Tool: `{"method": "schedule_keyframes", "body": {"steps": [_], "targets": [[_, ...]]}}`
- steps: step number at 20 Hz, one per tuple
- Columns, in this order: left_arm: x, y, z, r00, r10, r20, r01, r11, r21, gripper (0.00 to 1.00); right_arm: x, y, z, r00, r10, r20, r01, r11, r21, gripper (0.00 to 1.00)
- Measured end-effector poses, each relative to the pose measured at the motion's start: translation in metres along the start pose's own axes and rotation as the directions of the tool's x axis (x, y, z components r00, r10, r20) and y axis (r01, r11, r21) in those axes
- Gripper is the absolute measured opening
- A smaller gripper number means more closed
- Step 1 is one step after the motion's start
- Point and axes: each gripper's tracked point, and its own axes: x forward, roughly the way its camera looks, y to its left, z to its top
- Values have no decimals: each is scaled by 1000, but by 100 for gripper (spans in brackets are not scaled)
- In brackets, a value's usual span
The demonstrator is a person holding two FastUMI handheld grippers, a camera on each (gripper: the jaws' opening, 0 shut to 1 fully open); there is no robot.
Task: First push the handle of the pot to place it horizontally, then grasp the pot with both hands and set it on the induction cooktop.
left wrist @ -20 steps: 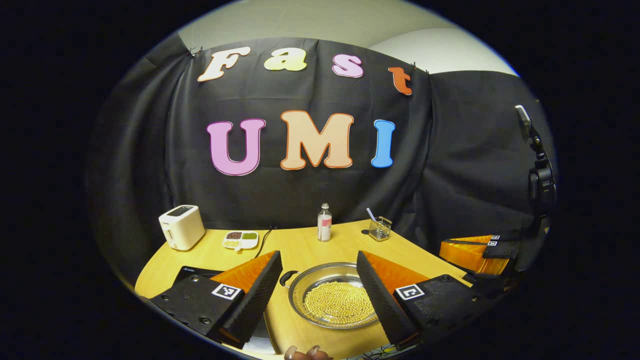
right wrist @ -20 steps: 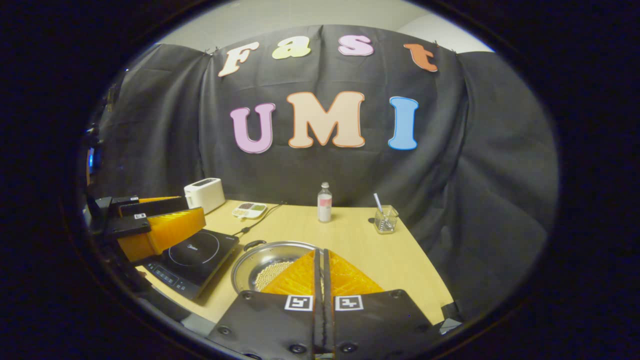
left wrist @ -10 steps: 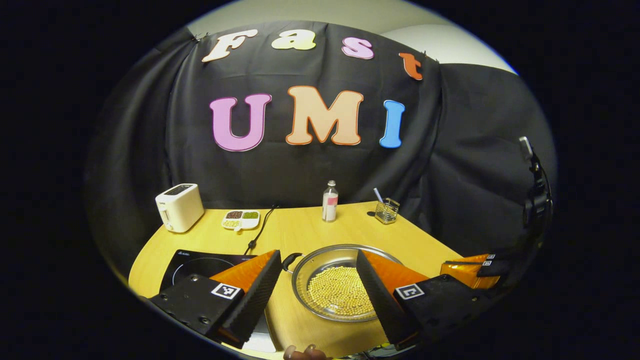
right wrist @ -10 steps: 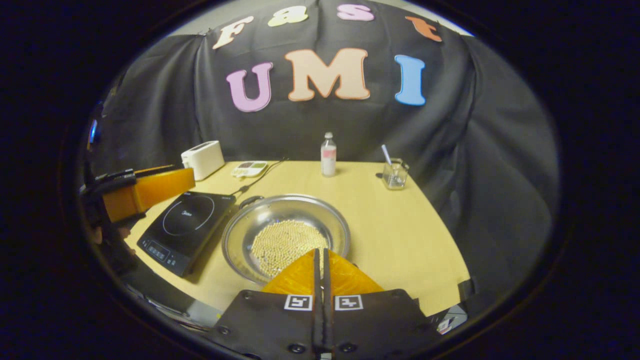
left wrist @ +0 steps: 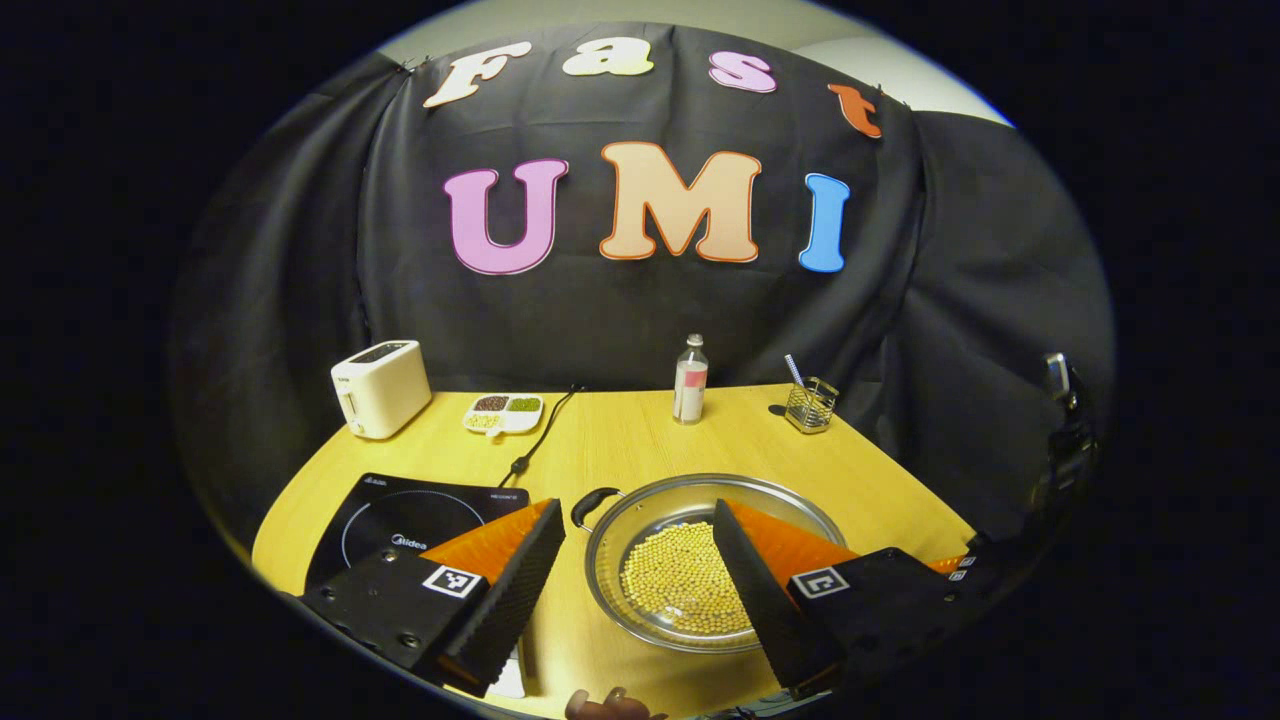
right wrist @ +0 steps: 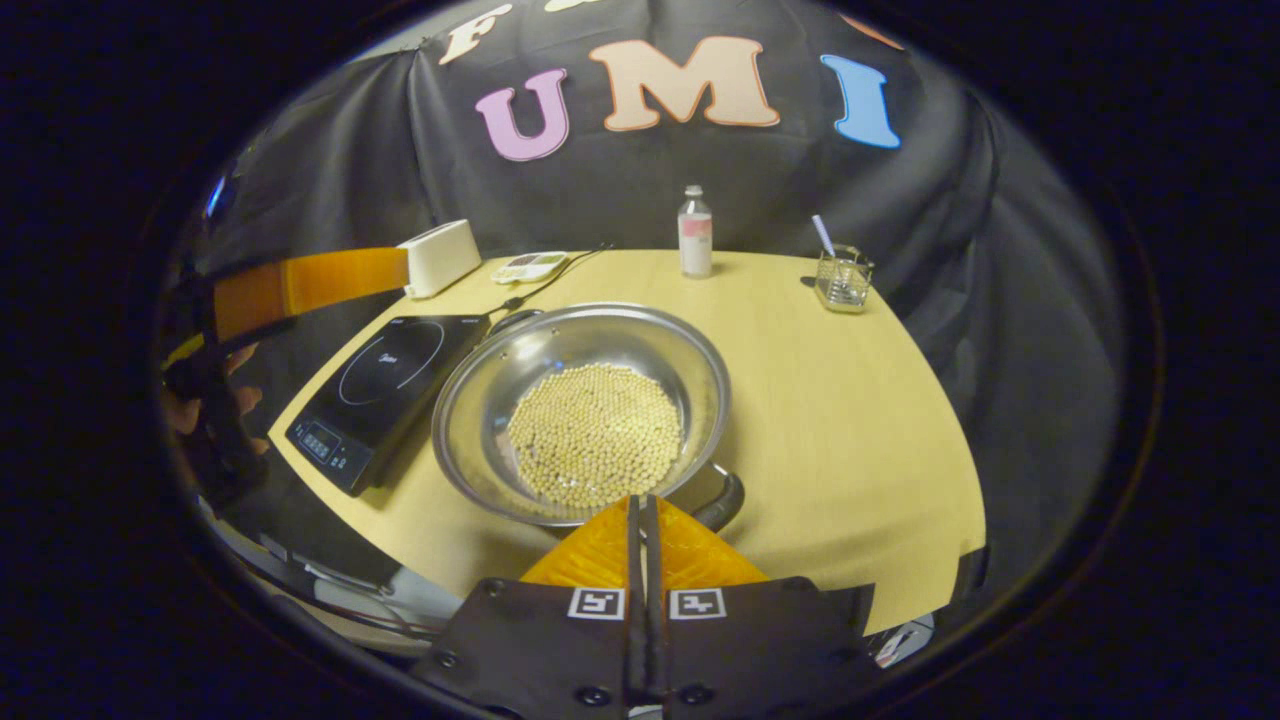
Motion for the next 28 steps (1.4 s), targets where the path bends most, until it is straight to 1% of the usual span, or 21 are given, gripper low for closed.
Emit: {"method": "schedule_keyframes", "body": {"steps": [1, 2, 9, 14, 18, 21, 22, 23, 24, 25, 26, 27, 28], "targets": [[1, -1, -2, 1000, 4, -5, -4, 1000, 1, 97, 1, 1, -3, 1000, 8, -9, -8, 1000, 1, 0], [2, -2, -3, 1000, 6, -8, -6, 1000, 6, 97, 1, 2, -5, 1000, 13, -14, -13, 1000, 2, 2], [1, -1, -10, 999, 24, -29, -23, 999, 26, 97, 13, 12, -30, 994, 65, -85, -64, 998, 15, 2], [-2, 10, -16, 997, 60, -46, -59, 998, 17, 97, 21, 21, -43, 987, 101, -129, -101, 995, 2, 0], [-7, 14, -19, 995, 87, -56, -86, 996, 18, 97, 27, 17, -48, 982, 110, -151, -110, 994, 8, 0], [-9, 14, -18, 993, 106, -54, -106, 994, 11, 97, 30, 13, -50, 980, 120, -161, -122, 992, -7, 0], [-9, 15, -18, 992, 115, -54, -114, 993, 11, 97, 30, 12, -52, 979, 122, -164, -126, 992, -17, 2], [-9, 16, -17, 991, 123, -55, -123, 992, 10, 97, 32, 10, -52, 978, 125, -168, -131, 991, -24, 0], [-10, 16, -17, 990, 130, -54, -130, 991, 8, 97, 32, 8, -52, 977, 128, -170, -135, 990, -29, 2], [-11, 17, -16, 989, 138, -53, -138, 990, 5, 97, 33, 5, -51, 977, 129, -172, -137, 990, -32, 0], [-11, 17, -15, 988, 145, -53, -145, 989, 1, 97, 34, 1, -52, 976, 130, -174, -137, 990, -34, 2], [-11, 16, -17, 987, 151, -55, -152, 988, -2, 97, 34, -3, -50, 976, 129, -175, -137, 990, -35, 2], [-11, 17, -18, 986, 159, -59, -159, 987, -6, 97, 36, -6, -50, 976, 127, -175, -135, 990, -38, 0]]}}
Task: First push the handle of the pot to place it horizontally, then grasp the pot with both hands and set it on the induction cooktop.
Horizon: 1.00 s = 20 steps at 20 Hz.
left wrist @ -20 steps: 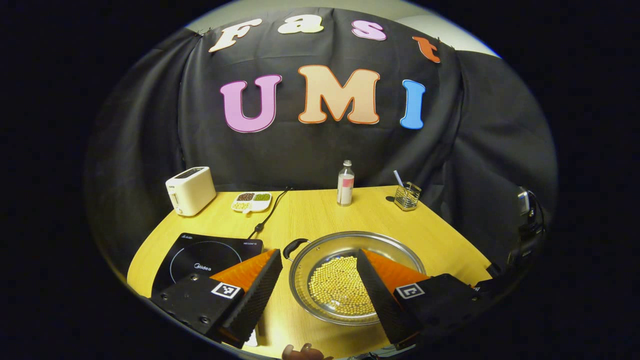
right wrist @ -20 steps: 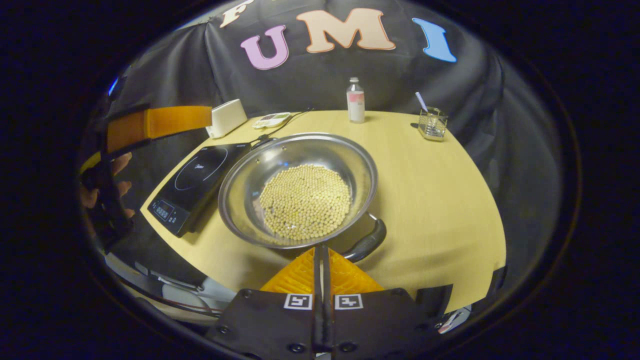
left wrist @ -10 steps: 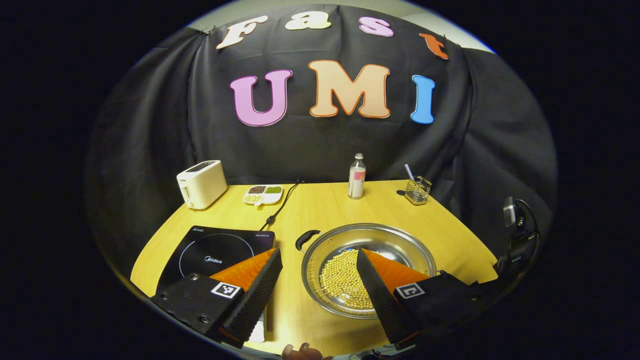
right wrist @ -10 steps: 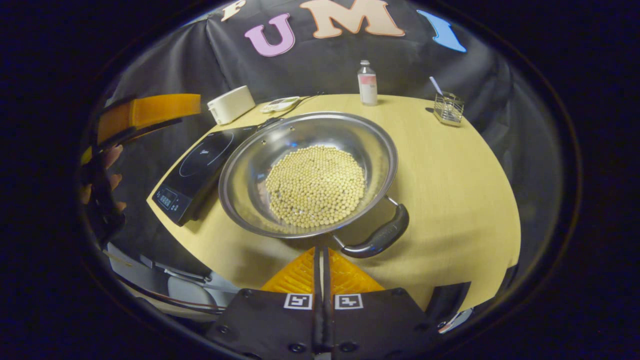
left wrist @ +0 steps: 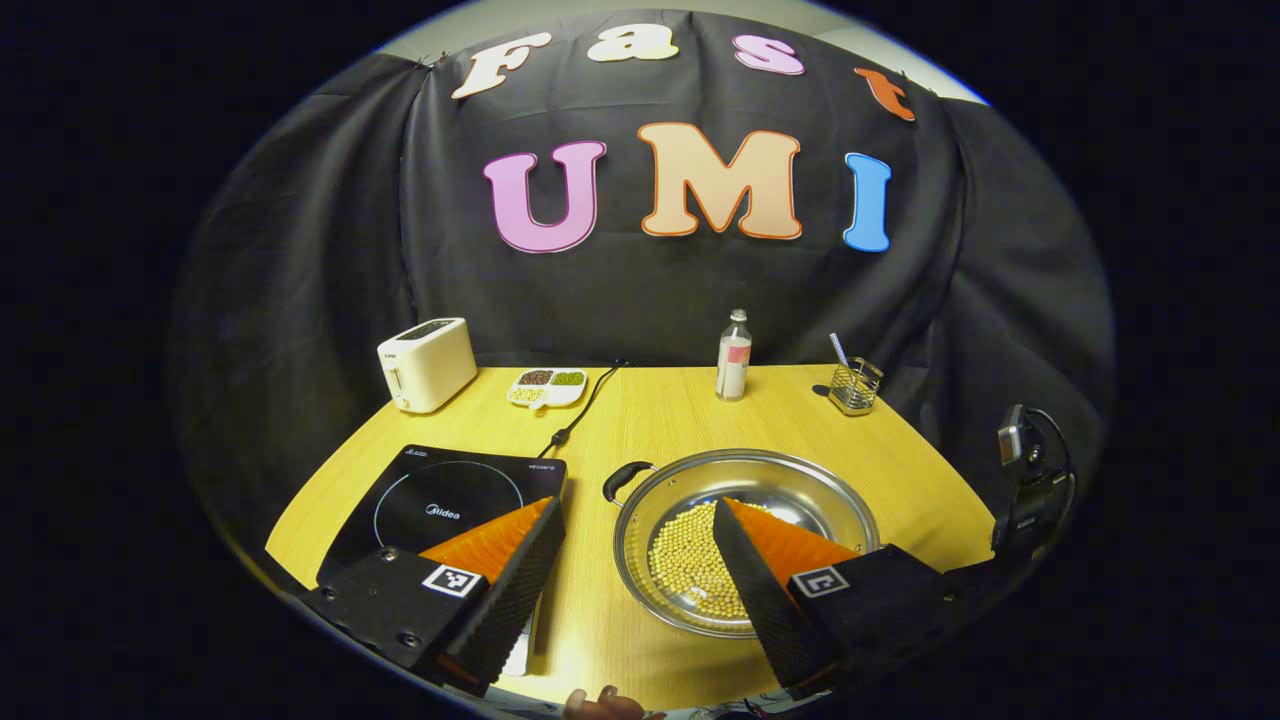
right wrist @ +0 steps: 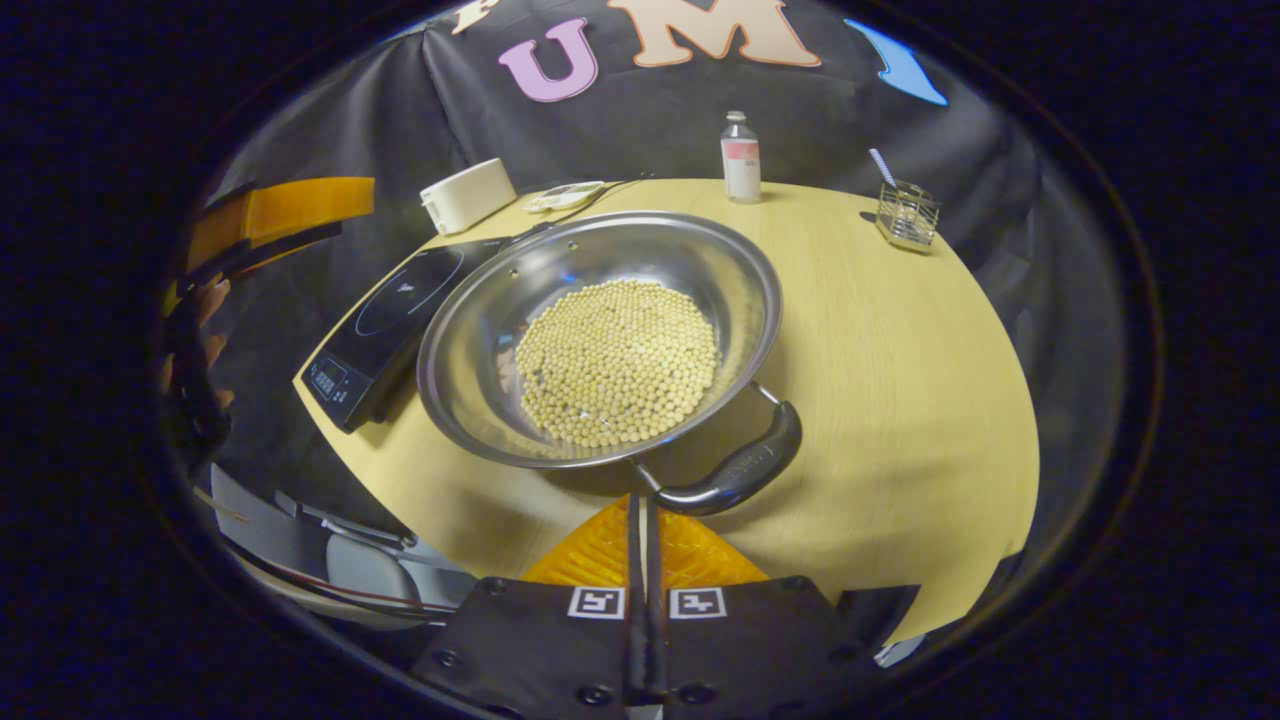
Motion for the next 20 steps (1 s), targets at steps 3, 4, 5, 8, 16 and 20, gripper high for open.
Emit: {"method": "schedule_keyframes", "body": {"steps": [3, 4, 5, 8, 16, 20], "targets": [[0, 0, -1, 1000, 19, -9, -19, 1000, -8, 97, 2, -10, 4, 1000, -5, -3, 5, 1000, -15, 2], [-1, 0, -2, 1000, 25, -9, -25, 1000, -8, 97, 4, -13, 5, 1000, -5, -4, 5, 1000, -21, 0], [-1, 0, 0, 999, 32, -8, -32, 999, -8, 97, 5, -16, 8, 1000, -5, -4, 5, 1000, -28, 0], [-1, 1, 3, 999, 49, -3, -49, 999, -3, 97, 8, -25, 13, 1000, -6, -4, 6, 999, -37, 0], [2, 4, 2, 996, 85, -18, -85, 996, -29, 97, 21, -55, 34, 1000, -27, 6, 27, 999, -42, 2], [1, 8, -3, 994, 101, -33, -102, 994, -35, 97, 26, -65, 43, 999, -37, 12, 38, 998, -48, 2]]}}
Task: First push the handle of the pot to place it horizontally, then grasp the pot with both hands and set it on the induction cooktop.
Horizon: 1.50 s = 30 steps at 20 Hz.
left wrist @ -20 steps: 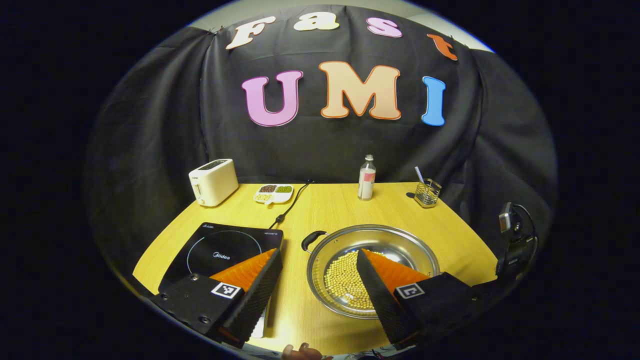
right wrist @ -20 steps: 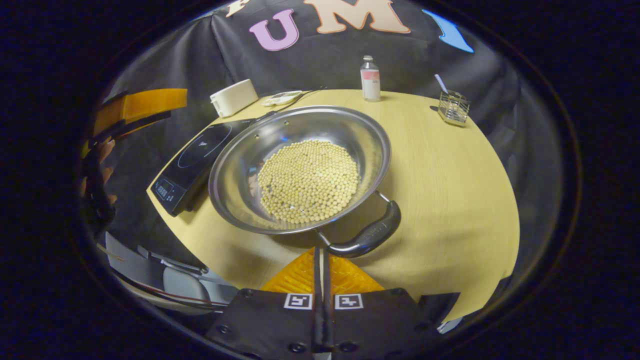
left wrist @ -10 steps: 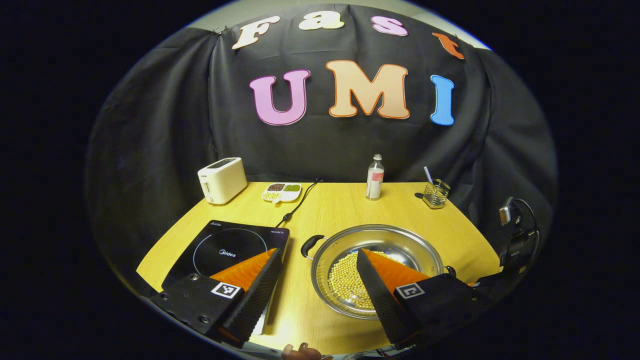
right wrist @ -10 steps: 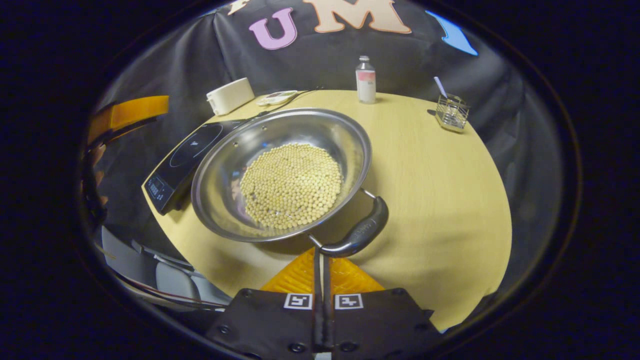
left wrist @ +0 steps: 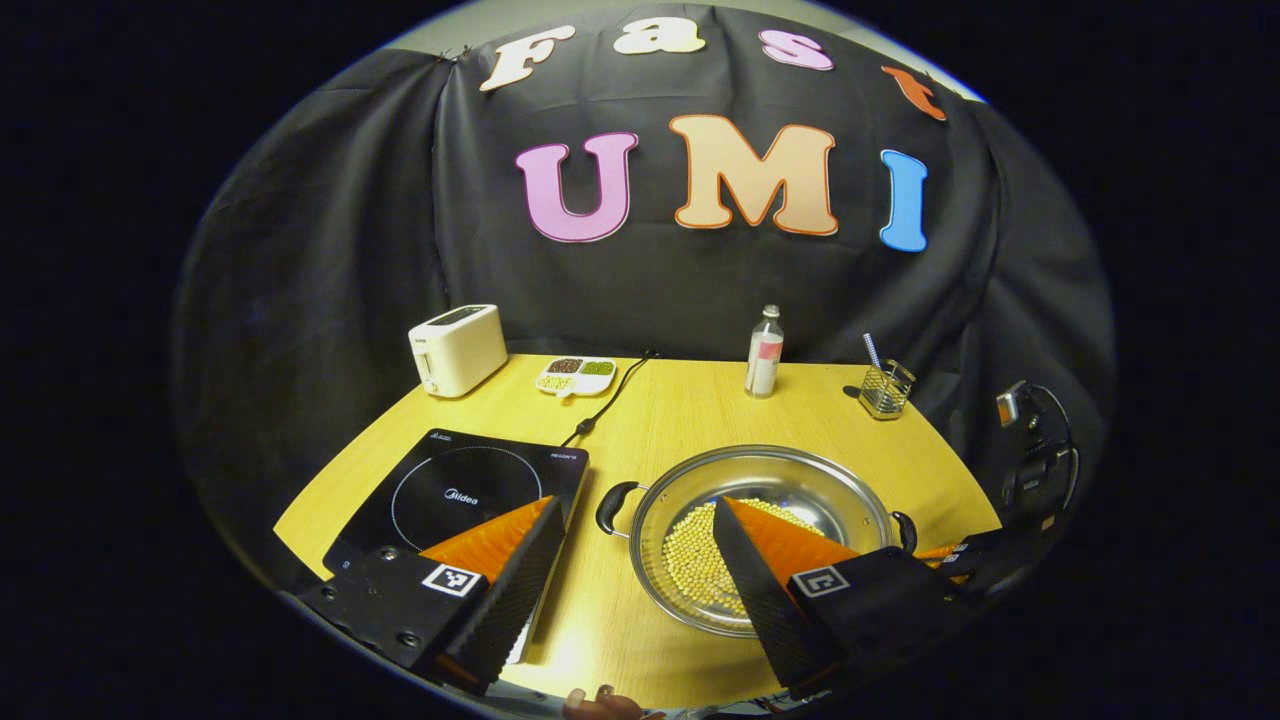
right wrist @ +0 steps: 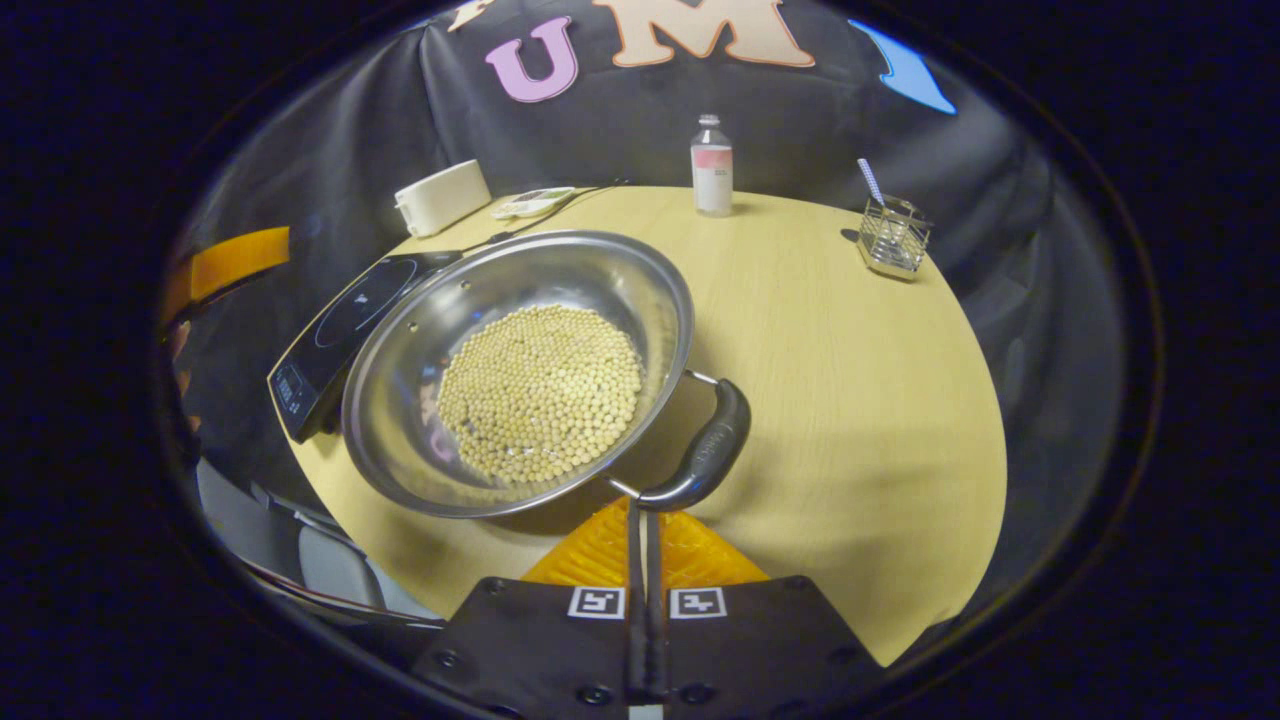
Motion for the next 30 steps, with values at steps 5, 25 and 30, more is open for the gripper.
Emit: {"method": "schedule_keyframes", "body": {"steps": [5, 25, 30], "targets": [[-2, 8, -1, 1000, 22, -4, -23, 1000, -7, 97, 9, -12, 13, 1000, -18, 9, 18, 1000, 11, 2], [9, 6, -5, 1000, -7, -20, 7, 1000, -19, 97, -6, -15, 16, 999, -39, 11, 38, 998, 40, 2], [28, 5, 0, 997, -78, -25, 79, 997, 5, 97, -22, -16, 37, 992, -107, 71, 99, 989, 106, 2]]}}
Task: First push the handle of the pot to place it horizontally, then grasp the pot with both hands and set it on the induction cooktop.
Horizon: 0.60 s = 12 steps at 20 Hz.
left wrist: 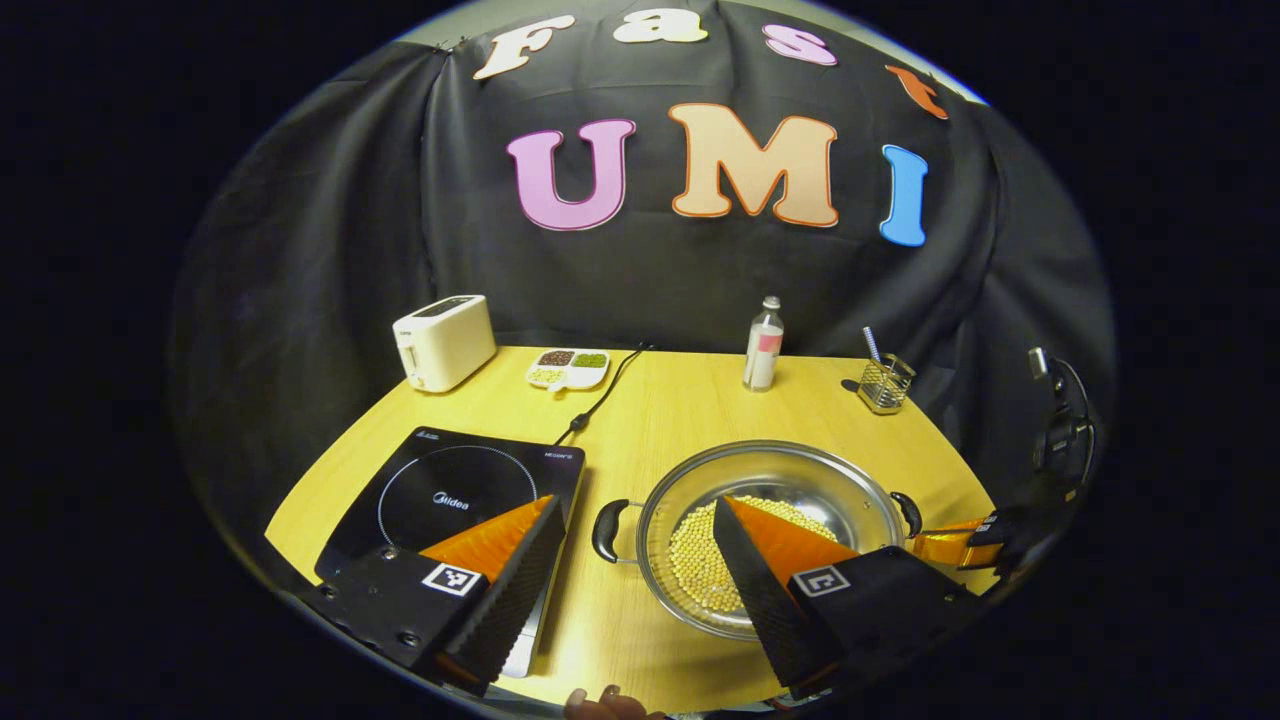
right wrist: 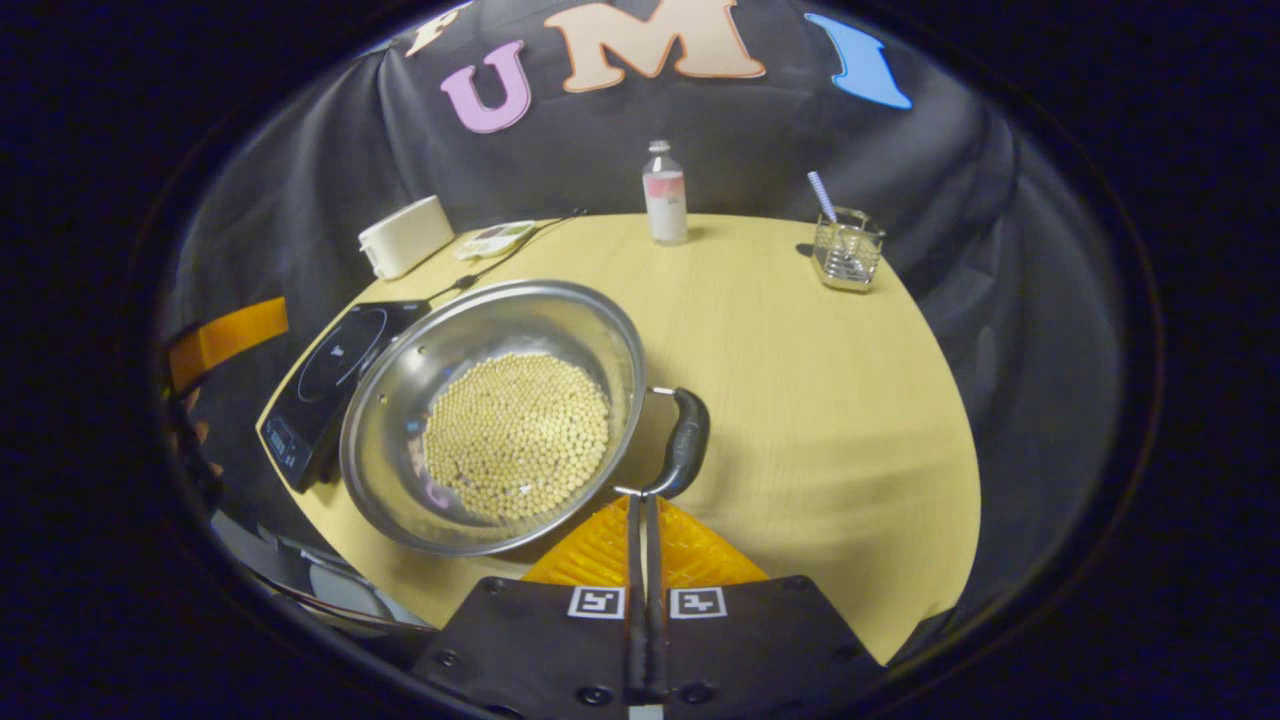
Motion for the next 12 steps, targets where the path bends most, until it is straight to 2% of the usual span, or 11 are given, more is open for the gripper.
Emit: {"method": "schedule_keyframes", "body": {"steps": [6, 7, 11, 12], "targets": [[27, 5, -5, 996, -78, -40, 79, 997, 11, 98, 3, -2, 17, 996, -81, 22, 80, 995, 61, 2], [31, 5, -7, 995, -86, -49, 87, 996, 13, 97, -2, 2, 22, 997, -67, 26, 65, 995, 77, 3], [45, 10, -14, 991, -105, -80, 107, 994, 18, 98, 12, 2, 31, 995, -90, 36, 86, 990, 115, 51], [48, 10, -16, 990, -112, -86, 114, 993, 16, 98, 14, 1, 31, 995, -94, 34, 89, 989, 121, 60]]}}
